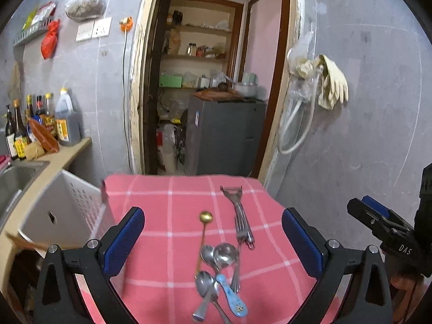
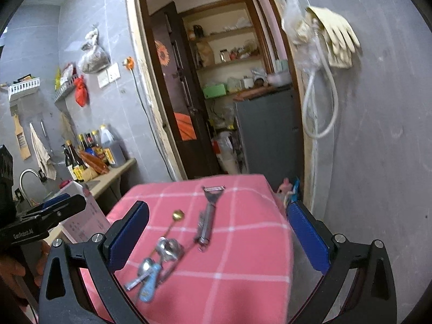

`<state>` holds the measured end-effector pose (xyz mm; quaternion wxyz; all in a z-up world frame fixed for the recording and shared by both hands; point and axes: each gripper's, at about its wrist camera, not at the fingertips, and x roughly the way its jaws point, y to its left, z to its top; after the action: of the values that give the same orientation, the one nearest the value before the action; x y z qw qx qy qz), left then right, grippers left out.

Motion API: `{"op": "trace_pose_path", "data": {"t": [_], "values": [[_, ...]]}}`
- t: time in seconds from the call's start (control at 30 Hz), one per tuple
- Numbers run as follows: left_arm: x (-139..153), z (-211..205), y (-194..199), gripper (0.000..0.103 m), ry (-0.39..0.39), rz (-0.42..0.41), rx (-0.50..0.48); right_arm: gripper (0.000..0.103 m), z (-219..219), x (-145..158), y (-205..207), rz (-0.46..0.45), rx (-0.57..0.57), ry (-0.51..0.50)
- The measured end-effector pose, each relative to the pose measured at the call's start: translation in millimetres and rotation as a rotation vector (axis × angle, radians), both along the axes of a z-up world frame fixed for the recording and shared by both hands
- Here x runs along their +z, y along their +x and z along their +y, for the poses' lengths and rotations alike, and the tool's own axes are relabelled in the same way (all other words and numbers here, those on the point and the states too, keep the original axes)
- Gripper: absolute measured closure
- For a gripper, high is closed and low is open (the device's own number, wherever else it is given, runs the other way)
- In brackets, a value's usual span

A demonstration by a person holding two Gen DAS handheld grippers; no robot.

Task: Organize utensils
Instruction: 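Move both tools back over the cutlery on the tablecloth, then grasp a steel spoon with the left tool while the right tool grasps a fork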

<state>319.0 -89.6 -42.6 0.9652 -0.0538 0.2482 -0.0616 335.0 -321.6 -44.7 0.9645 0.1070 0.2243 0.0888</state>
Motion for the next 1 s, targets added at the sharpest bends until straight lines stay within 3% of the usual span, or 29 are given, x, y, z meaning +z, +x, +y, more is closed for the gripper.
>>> {"op": "trace_pose_path", "data": {"t": [0.47,0.63,0.77,1.0], "values": [[-82,-4,32,0.001,-0.076,0.198,0.028,0.003,0,-79,36,0.156,0.090,0.076],[-107,5,38,0.012,-0.119,0.264,0.040,0.028,15,-107,53,0.234,0.162,0.116],[-120,9,42,0.022,-0.142,0.306,0.038,0.039,29,-125,65,0.287,0.207,0.135],[-143,14,53,0.050,-0.190,0.405,0.018,0.065,58,-143,81,0.363,0.300,0.134]]}}
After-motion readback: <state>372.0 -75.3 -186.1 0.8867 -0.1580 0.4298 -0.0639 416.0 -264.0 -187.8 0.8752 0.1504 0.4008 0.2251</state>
